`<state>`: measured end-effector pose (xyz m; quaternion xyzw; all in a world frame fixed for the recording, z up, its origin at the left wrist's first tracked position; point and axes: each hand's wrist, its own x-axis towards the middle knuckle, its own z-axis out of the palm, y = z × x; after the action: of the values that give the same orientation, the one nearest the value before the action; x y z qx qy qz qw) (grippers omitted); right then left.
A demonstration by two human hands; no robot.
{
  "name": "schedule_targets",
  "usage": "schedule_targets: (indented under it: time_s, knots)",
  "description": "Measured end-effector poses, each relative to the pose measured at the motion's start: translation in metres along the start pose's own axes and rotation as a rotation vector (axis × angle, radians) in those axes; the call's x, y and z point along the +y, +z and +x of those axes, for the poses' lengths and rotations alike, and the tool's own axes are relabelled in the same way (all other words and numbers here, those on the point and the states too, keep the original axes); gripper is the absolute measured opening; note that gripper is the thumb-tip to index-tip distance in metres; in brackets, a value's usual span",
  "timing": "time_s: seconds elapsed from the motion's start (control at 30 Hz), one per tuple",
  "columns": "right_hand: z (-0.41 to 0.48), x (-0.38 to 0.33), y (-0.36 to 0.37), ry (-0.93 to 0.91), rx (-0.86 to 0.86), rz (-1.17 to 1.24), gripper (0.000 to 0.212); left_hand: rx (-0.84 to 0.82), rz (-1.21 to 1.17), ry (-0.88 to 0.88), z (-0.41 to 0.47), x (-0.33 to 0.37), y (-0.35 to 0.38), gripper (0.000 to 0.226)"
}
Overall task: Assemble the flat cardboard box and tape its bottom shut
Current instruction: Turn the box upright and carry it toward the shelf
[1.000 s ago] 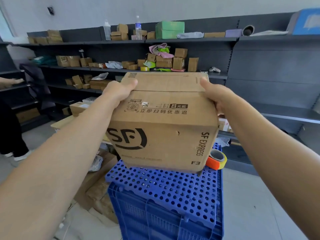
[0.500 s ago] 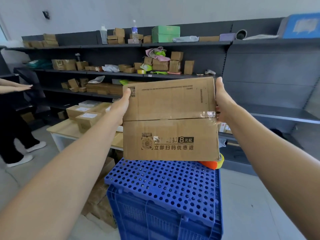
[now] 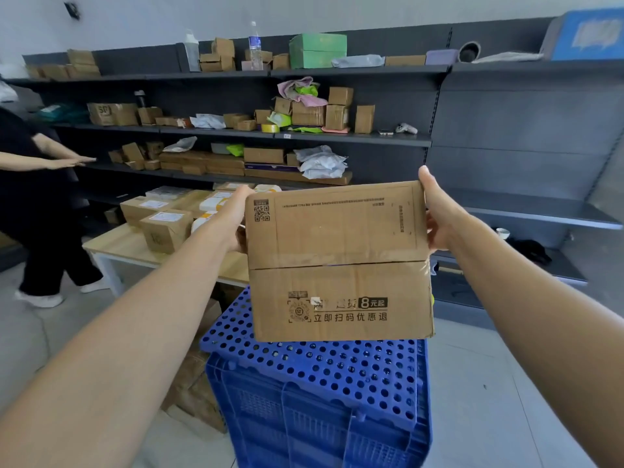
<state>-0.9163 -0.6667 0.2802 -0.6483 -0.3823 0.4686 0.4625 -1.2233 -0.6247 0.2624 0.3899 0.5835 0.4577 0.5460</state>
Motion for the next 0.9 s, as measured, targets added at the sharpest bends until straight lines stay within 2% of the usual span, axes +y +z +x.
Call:
schedule_targets:
  time_s: [0.17, 0.2, 0.27, 0.3, 0.33, 0.4, 0.53, 0.6, 0.73, 0.83, 0.9]
  knots:
    - [0.002, 0.005, -0.001, -0.124, -0.051, 0.066, 0.032, -0.058, -0.112, 0.023, 0.0, -0.017, -0.005, 0.019]
    - [0.002, 0.006, -0.001, -0.14, -0.073, 0.086, 0.031, -0.064, -0.131, 0.033, 0.001, -0.02, -0.008, 0.013]
    - [0.006, 0.013, -0.003, -0.14, -0.102, 0.129, 0.044, -0.072, -0.126, 0.06, 0.003, -0.024, -0.011, 0.004]
    - [0.009, 0.019, -0.003, -0.138, -0.106, 0.141, 0.048, -0.089, -0.097, 0.065, 0.003, -0.027, -0.012, 0.006]
    - [0.011, 0.024, -0.002, -0.141, -0.102, 0.133, 0.043, -0.11, -0.055, 0.058, 0.002, -0.031, -0.011, 0.011]
    - [0.013, 0.035, 0.001, -0.128, -0.1, 0.122, 0.023, -0.113, 0.05, 0.015, 0.009, -0.043, -0.013, 0.022]
    - [0.02, 0.056, 0.009, -0.045, -0.117, 0.057, 0.053, -0.038, 0.221, -0.038, 0.024, -0.074, -0.014, 0.032]
    - [0.022, 0.063, 0.013, 0.0, -0.072, 0.023, 0.066, -0.041, 0.253, -0.072, 0.024, -0.082, -0.012, 0.032]
    - [0.025, 0.072, 0.011, 0.057, -0.001, -0.03, 0.076, -0.124, 0.312, -0.149, 0.021, -0.073, -0.006, 0.022]
    - [0.024, 0.077, 0.007, 0.093, 0.044, 0.015, 0.083, -0.211, 0.289, -0.202, 0.019, -0.067, -0.001, 0.015]
    - [0.026, 0.08, 0.005, 0.106, 0.075, 0.076, 0.091, -0.198, 0.241, -0.207, 0.02, -0.067, 0.004, 0.01]
